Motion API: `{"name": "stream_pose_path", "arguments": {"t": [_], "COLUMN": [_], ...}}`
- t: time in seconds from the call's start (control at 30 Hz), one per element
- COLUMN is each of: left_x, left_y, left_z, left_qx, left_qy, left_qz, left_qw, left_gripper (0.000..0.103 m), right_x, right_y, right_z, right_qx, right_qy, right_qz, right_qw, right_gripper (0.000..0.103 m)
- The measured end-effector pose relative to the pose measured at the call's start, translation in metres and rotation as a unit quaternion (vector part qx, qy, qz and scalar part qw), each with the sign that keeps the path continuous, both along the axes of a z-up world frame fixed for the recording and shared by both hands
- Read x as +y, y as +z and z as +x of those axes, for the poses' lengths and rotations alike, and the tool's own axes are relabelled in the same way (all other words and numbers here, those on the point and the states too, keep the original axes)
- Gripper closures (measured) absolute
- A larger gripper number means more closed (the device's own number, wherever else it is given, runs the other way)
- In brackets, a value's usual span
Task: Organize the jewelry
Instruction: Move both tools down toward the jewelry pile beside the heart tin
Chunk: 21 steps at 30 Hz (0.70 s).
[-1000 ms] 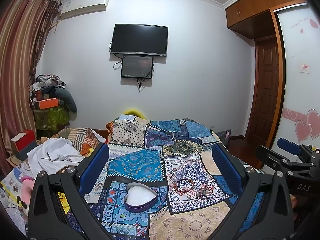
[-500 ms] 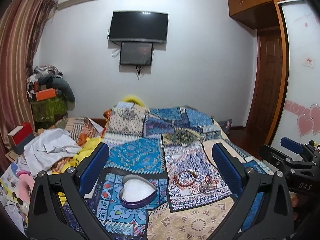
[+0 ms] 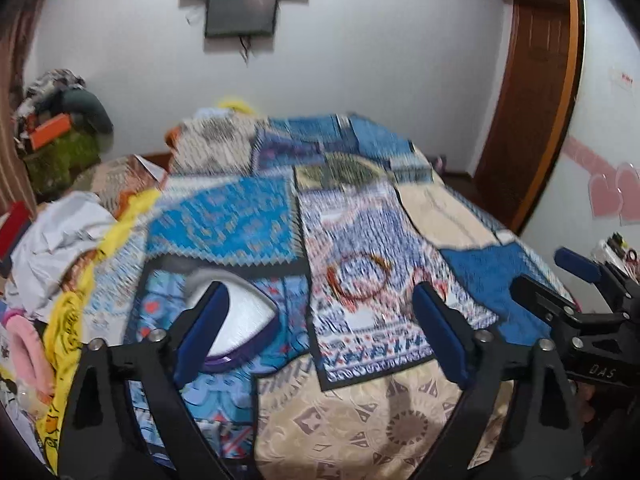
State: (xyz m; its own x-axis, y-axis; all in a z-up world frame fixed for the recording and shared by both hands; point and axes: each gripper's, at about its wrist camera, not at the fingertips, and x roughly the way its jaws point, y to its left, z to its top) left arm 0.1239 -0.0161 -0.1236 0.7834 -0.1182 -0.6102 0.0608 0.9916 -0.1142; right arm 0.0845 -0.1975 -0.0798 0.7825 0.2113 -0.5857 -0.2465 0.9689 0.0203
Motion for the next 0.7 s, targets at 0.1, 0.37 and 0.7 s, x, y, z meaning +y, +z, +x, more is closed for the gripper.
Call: {"name": "stream_pose_path", "arguments": {"t": [0.1,0.37,0.7], "left_x": [-0.007,-0.021,-0.023], "left_y": [-0.015,-0.038,-0.052], "left_z": [0.007,0.025,0.032], "left_qx": [0.022,0.063,0.091], "left_qy": [-0.018,-0.061,-0.083], "left_qz": [-0.001,-0.016,-0.042], "left_qw": [0.9996,0.996,0.9915], "left_gripper": [0.019,0.047,0.068], "right_x": [0.0,-0.002,0.021], "right_y": [-0.01,-0.029,-0.04], "right_z": [0.006,0.022,0.027], "right_qx": [0.021,0.078,0.109], "right_qy": [0.013,0.063,0.124], "right_qz": [0.0,0.046,0.051], "right_qw": [1.0,0.994,0.985], "right_gripper": [0.017,0.051,0.073]}}
